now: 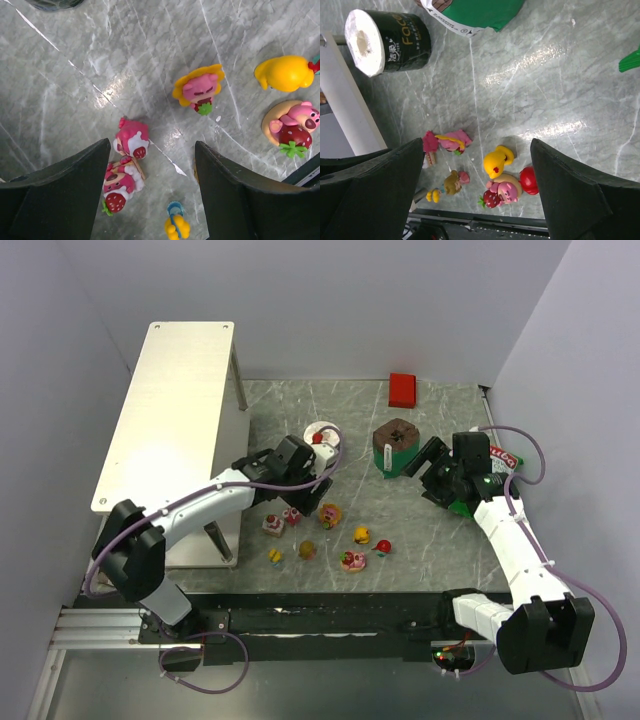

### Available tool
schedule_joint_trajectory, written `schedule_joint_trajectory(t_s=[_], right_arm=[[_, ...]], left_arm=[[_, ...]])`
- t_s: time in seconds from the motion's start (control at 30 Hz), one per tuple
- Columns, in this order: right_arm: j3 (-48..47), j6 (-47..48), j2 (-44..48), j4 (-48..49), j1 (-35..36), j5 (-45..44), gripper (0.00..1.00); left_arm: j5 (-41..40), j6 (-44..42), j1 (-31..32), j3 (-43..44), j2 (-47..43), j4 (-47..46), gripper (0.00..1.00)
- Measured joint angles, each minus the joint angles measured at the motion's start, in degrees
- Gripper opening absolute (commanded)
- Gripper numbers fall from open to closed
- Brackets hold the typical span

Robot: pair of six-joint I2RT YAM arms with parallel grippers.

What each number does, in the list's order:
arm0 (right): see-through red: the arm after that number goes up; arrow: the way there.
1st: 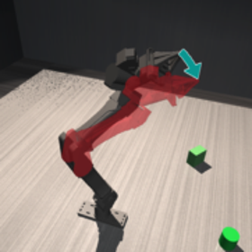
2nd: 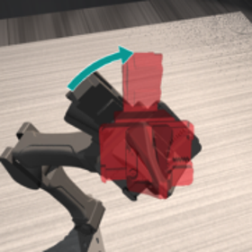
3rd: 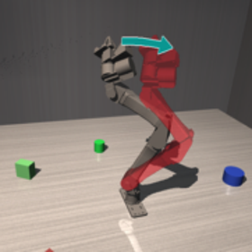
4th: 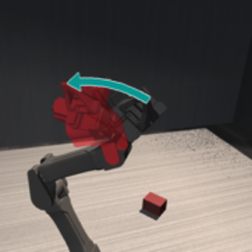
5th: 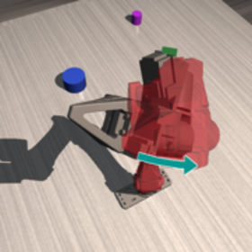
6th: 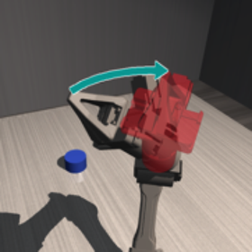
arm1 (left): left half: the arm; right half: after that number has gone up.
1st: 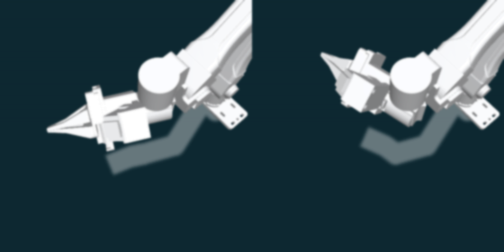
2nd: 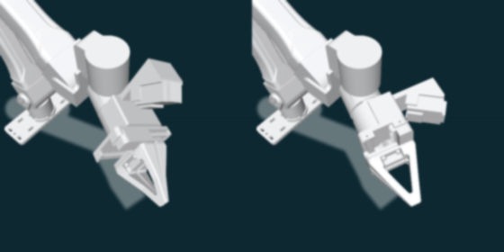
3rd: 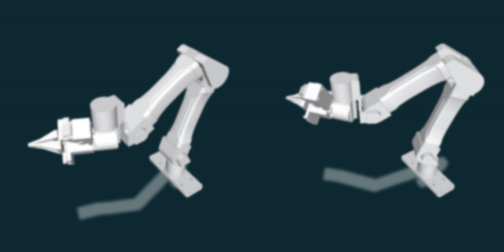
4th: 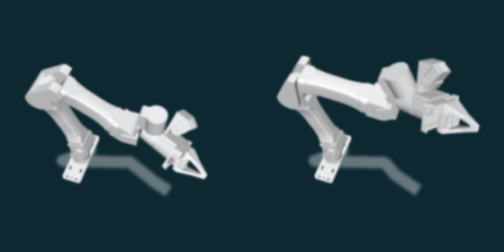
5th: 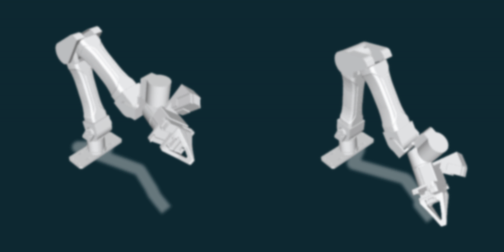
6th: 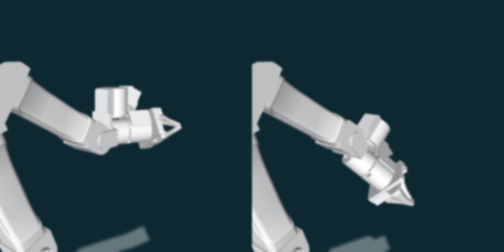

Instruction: Place and organize the plastic toys onto the shelf

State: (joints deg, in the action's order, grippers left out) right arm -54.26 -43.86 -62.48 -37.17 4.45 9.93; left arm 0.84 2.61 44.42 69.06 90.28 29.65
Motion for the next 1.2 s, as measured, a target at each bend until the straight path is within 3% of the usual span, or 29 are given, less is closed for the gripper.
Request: schedule_joint_trajectory(t_s=[0.43,0.9,1.2], right_arm=[[0.07,1.75,-2.80,2.78,2.78,3.61,0.90],[-2.05,10.10,-19.52,10.67,23.93,7.08,0.85],[-4.39,18.16,-27.76,14.14,28.57,5.79,0.80]], left_arm=[[-0.96,1.57,-4.00,-4.20,-2.97,-1.97,0.68],[2.05,5.27,-4.66,-2.54,-4.52,-2.82,0.69],[5.66,7.72,-4.68,-1.27,-10.10,-5.44,0.75]])
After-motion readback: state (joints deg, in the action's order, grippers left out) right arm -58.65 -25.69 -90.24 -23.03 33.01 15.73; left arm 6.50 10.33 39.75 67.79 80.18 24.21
